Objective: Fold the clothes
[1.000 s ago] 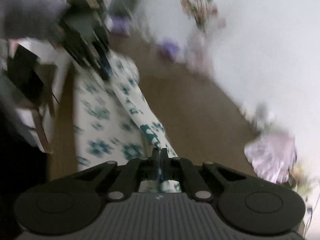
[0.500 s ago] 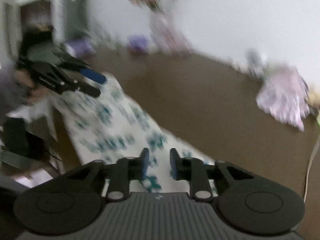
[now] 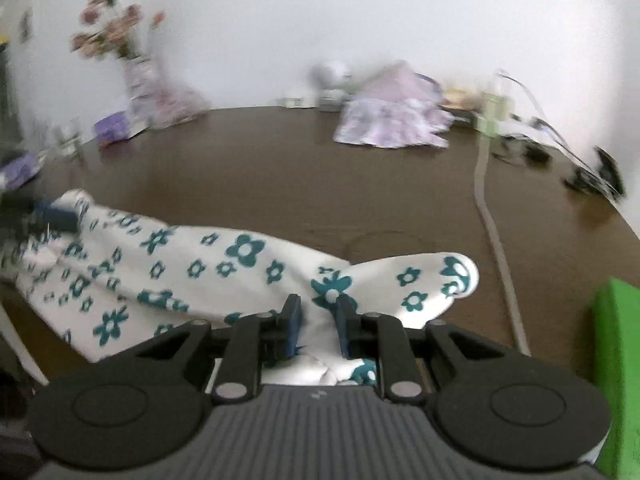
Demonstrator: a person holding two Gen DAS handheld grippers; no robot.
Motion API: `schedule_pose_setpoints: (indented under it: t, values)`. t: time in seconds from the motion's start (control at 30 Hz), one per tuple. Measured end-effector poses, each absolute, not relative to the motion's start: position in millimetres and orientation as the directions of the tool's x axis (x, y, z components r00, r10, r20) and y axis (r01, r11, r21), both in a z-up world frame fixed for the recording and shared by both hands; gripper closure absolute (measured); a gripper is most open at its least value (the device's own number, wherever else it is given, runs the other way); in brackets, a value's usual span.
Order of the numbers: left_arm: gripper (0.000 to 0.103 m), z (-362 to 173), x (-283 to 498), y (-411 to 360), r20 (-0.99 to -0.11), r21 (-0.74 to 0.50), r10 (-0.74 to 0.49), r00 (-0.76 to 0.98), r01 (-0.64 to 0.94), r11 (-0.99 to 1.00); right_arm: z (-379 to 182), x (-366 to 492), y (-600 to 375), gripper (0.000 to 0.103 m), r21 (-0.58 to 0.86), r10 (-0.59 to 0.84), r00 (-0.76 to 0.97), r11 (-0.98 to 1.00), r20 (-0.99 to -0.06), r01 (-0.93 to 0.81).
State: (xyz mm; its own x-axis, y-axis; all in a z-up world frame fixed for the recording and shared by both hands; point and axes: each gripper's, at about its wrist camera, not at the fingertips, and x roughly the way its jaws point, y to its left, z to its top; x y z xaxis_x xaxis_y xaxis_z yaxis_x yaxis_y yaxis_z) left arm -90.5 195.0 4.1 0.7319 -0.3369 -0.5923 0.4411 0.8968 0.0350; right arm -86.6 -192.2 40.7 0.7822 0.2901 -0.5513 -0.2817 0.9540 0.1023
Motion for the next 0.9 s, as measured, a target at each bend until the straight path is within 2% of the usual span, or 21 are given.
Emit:
schedule_pose_setpoints:
  t: [0.03, 0.07, 0.1, 0.2, 0.23, 0.27, 0.3, 0.37, 0.53, 0.6, 0.67, 0.7, 0.77, 0.83, 0.9]
  values:
    - [0.066, -0.5, -93.5, 197.8, -0.566, 0.021, -0.346, 0.748, 0.433, 0.901, 41.7, -88.9, -197.5, 0.073, 0.119, 0.276, 0.795, 0.960, -0.540, -0.252]
    - [0.066, -2.9, -94.3, 200.1, -0.553, 0.000, -0.354, 0.754, 0.425, 0.905, 51.0, -95.7, -208.2, 0.057, 0.172, 0.273, 0.826, 0.961, -0.493, -0.215]
    - [0.066, -5.2, -94.9, 202.3, -0.542, -0.020, -0.360, 0.759, 0.416, 0.909, 56.2, -98.6, -217.4, 0.045, 0.222, 0.265, 0.842, 0.959, -0.470, -0.177]
    - [0.065, -9.3, -97.2, 202.1, -0.521, -0.026, -0.350, 0.778, 0.395, 0.918, 49.0, -85.7, -236.3, 0.045, 0.349, 0.236, 0.808, 0.936, -0.539, -0.040]
    - [0.065, -11.1, -98.4, 200.9, -0.515, -0.017, -0.344, 0.785, 0.392, 0.920, 44.9, -81.4, -241.6, 0.046, 0.390, 0.240, 0.793, 0.921, -0.560, -0.004]
    - [0.065, -12.9, -99.5, 199.6, -0.508, -0.007, -0.339, 0.792, 0.389, 0.921, 38.0, -77.0, -244.3, 0.067, 0.438, 0.273, 0.777, 0.899, -0.567, 0.004]
    - [0.065, -12.7, -100.3, 199.9, -0.507, -0.007, -0.337, 0.793, 0.387, 0.922, 33.5, -74.2, -244.6, 0.098, 0.478, 0.309, 0.778, 0.878, -0.548, -0.012]
    - [0.064, -12.3, -100.7, 202.3, -0.510, -0.011, -0.342, 0.789, 0.391, 0.920, 34.2, -76.5, -241.6, 0.098, 0.447, 0.275, 0.821, 0.894, -0.500, -0.027]
    - [0.063, -13.3, -102.1, 202.7, -0.514, -0.011, -0.335, 0.790, 0.385, 0.923, 29.5, -68.6, -244.3, 0.097, 0.408, 0.250, 0.816, 0.913, -0.521, -0.019]
    - [0.063, -11.2, -103.8, 203.4, -0.516, -0.018, -0.334, 0.789, 0.380, 0.925, 44.4, -81.6, -238.7, 0.079, 0.318, 0.182, 0.858, 0.948, -0.481, -0.023]
    - [0.060, -6.3, -105.3, 206.0, -0.520, -0.042, -0.341, 0.783, 0.375, 0.926, 63.4, -100.5, -232.4, 0.074, 0.207, 0.099, 0.904, 0.978, -0.416, -0.012]
    - [0.057, -2.0, -106.6, 208.9, -0.515, -0.066, -0.350, 0.783, 0.370, 0.927, 71.6, -109.8, -229.3, 0.077, 0.173, 0.095, 0.919, 0.985, -0.383, -0.030]
    - [0.050, 7.7, -111.6, 210.6, -0.477, -0.091, -0.367, 0.798, 0.370, 0.924, 81.6, -124.5, -220.4, 0.088, 0.177, 0.212, 0.915, 0.971, -0.344, -0.159]
    - [0.048, 14.3, -115.1, 208.4, -0.450, -0.098, -0.388, 0.805, 0.387, 0.917, 73.9, -117.7, -199.9, 0.091, 0.161, 0.273, 0.871, 0.961, -0.408, -0.226]
    - [0.048, 9.2, -110.3, 195.5, -0.499, -0.041, -0.371, 0.783, 0.406, 0.913, 52.7, -104.3, -189.5, 0.095, 0.122, 0.225, 0.832, 0.974, -0.507, -0.189]
